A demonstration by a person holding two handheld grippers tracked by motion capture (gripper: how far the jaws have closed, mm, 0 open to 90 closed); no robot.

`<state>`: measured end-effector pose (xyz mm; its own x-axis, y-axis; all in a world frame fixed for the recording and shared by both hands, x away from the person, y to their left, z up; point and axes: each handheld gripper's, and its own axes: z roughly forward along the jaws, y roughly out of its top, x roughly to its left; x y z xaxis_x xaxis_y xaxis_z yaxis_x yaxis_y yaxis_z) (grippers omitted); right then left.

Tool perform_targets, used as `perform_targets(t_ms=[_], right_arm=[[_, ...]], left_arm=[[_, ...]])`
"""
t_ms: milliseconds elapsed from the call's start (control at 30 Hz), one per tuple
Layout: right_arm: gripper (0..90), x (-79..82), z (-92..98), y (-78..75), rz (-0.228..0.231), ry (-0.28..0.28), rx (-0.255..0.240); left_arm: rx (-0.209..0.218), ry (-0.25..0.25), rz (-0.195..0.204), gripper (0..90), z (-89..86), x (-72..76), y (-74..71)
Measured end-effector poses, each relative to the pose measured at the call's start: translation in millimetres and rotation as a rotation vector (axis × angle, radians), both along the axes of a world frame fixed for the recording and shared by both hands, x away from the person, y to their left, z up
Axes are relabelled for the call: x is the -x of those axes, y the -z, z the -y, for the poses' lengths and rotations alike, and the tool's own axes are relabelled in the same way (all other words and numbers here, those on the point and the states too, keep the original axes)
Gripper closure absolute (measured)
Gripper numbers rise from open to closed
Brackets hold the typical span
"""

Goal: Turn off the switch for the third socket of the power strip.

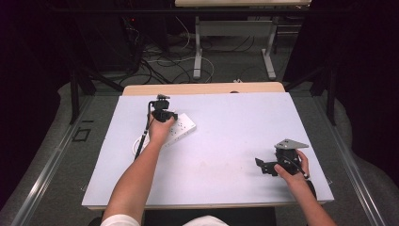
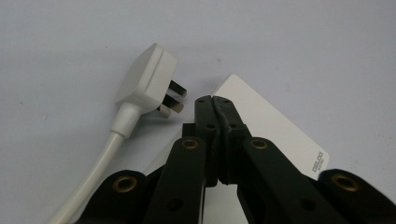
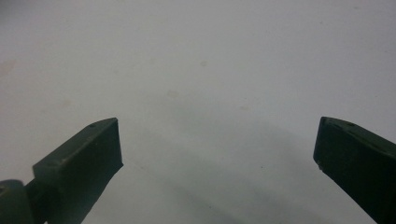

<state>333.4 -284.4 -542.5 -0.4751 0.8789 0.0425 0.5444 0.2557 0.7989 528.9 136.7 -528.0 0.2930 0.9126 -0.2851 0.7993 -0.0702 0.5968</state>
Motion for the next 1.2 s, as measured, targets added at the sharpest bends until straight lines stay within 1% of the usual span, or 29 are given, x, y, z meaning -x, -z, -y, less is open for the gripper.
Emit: perform_targets(t_ms=[67,133,167,300,400,500,567,633,667,700,767,867,933,967,1000,1067,1100,1200], right_arm=[[0.6,-0.1,-0.1,0.0,0.000,-0.001,0.000],[0.6,0.2,-0.7,-0.3,-0.004,0.001,-0.005],[0.6,0.3,-1.0,-0.5,-0.005,0.001,-0.005],[0.6,0.3,-0.9,-0.6,-0.004,0.000,-0.005],[0.6,0.5,-0.9,-0.6,-0.004,0.001,-0.006],[0.6,0.9,-1.0,-1.2,-0.003,0.002,-0.003],[0.6,0.7,-1.1,-0.8,-0.005,-0.001,-0.005],[0.6,0.6,-1.2,-0.8,-0.004,-0.001,-0.006],[0.6,0.7,-1.3,-0.9,-0.004,0.000,-0.007],[0.6,0.7,-1.3,-1.0,-0.004,-0.001,-0.006],[0.6,0.9,-1.1,-1.3,-0.003,0.001,-0.004],[0.6,0.4,-0.8,-0.8,-0.003,0.000,-0.007],[0.6,0.2,-0.6,-0.6,-0.001,-0.001,-0.005],[0.6,0.1,-0.5,-0.3,-0.002,0.000,-0.005],[0.6,0.1,-0.5,-0.3,-0.002,0.000,-0.005],[0.6,-0.4,-0.4,-0.1,0.007,0.005,-0.002],[0.6,-0.8,-0.2,-0.6,0.000,-0.002,-0.006],[0.6,-1.4,-1.1,-0.4,-0.007,0.000,-0.011]], left_arm=[[0.006,-0.004,0.002,90.0,1.3,-0.5,0.1],[-0.006,0.013,-0.004,90.0,2.5,-1.2,-1.0],[-0.006,0.009,0.002,90.0,4.6,-1.3,-0.9],[-0.039,0.030,0.001,90.0,10.8,-1.3,-3.2],[-0.054,0.025,0.007,90.0,13.4,-0.8,-3.3],[-0.041,0.023,0.011,90.0,13.1,-1.0,-2.1],[-0.046,0.028,0.003,90.0,12.9,-1.7,-0.8],[-0.035,0.024,0.010,90.0,13.3,-2.0,0.3],[-0.038,0.026,0.005,90.0,13.9,-2.1,-0.2],[-0.041,0.023,0.014,90.0,14.8,-2.2,0.3],[-0.046,0.024,0.013,90.0,15.2,-2.3,0.0],[-0.042,0.028,0.012,90.0,14.4,-2.6,0.0],[-0.042,0.021,0.015,90.0,15.2,-2.1,0.2],[-0.046,0.027,0.012,90.0,15.1,-2.0,-0.2],[-0.048,0.029,0.023,90.0,15.4,-2.0,0.4],[-0.057,0.022,0.020,90.0,16.4,-1.6,-0.1],[-0.059,0.026,0.025,90.0,16.6,-1.7,0.1],[-0.061,0.025,0.033,90.0,18.2,-1.4,0.5]])
